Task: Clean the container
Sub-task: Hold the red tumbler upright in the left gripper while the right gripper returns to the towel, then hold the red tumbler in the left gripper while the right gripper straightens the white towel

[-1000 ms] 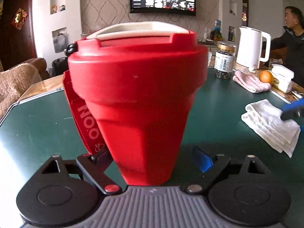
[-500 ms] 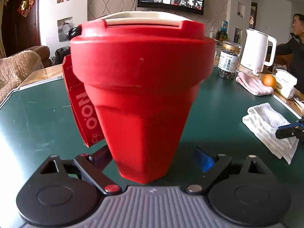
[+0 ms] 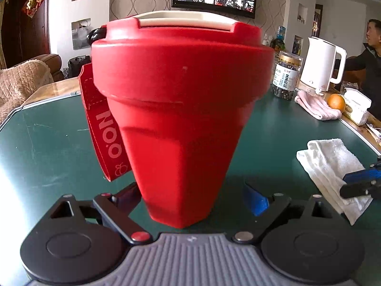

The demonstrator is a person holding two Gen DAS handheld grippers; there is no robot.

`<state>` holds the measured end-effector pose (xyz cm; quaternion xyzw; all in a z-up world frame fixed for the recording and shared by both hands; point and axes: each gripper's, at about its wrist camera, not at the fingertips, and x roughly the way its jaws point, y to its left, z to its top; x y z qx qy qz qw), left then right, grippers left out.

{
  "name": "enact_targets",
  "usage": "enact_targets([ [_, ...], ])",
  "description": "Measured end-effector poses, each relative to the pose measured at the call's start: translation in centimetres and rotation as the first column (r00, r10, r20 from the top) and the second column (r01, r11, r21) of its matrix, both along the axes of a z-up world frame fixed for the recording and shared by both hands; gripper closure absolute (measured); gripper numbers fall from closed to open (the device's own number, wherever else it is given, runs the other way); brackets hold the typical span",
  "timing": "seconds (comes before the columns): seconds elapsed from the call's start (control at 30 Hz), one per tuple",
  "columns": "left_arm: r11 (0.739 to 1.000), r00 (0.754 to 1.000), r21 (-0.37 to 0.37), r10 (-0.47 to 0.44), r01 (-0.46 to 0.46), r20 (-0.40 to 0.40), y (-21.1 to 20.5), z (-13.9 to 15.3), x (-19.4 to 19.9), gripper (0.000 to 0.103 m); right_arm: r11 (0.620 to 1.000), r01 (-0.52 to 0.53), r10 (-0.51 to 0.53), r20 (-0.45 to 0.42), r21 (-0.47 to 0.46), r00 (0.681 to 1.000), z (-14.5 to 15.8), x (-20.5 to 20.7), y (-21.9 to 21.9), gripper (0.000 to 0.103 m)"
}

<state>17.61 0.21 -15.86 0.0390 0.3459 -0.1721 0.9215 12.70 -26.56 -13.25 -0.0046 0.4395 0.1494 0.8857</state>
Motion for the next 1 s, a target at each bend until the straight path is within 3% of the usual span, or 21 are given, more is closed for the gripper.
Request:
enact_targets([
  [0.13,1.000,1.000,0.003,0.006,-0.006,0.000,-0.3,0.0,0.2,0.007,0.998,-0.022,0.025,0.043,-0.050,0.999,-0.5,-0.4,1.0,0.067],
  [0.27,1.000,1.000,0.004,0.013,-0.013,0.000,-0.7,0.0,0.3,0.007,0.988,-0.102,0.115,0.106,-0.117,0.988,-0.9,-0.2,2.6,0.084],
  [0.43,0.999,0.999,-0.007,0.037,-0.037,-0.009,-0.9,-0.1,0.8,0.007,0.965,-0.207,0.231,0.150,-0.163,0.961,-1.2,1.1,4.4,0.084],
  [0.6,0.999,0.999,-0.010,0.043,-0.043,-0.011,-1.1,-0.1,1.2,0.007,0.954,-0.242,0.268,0.143,-0.178,0.953,-0.9,1.7,5.9,0.080],
  [0.83,0.999,0.999,-0.029,0.040,-0.040,-0.026,-0.6,-0.1,1.3,0.007,0.985,-0.165,0.159,0.126,0.041,0.979,1.2,2.7,3.3,0.075],
  [0.93,0.998,0.999,-0.037,0.041,-0.042,-0.026,-0.4,-0.1,1.2,0.006,0.994,-0.005,-0.006,0.111,0.106,0.994,2.3,4.5,0.2,0.059],
  [1.0,0.998,0.999,-0.042,0.042,-0.043,-0.026,-0.3,-0.1,1.0,0.006,0.987,0.113,-0.119,0.050,0.113,0.992,2.0,6.3,-2.4,0.057],
])
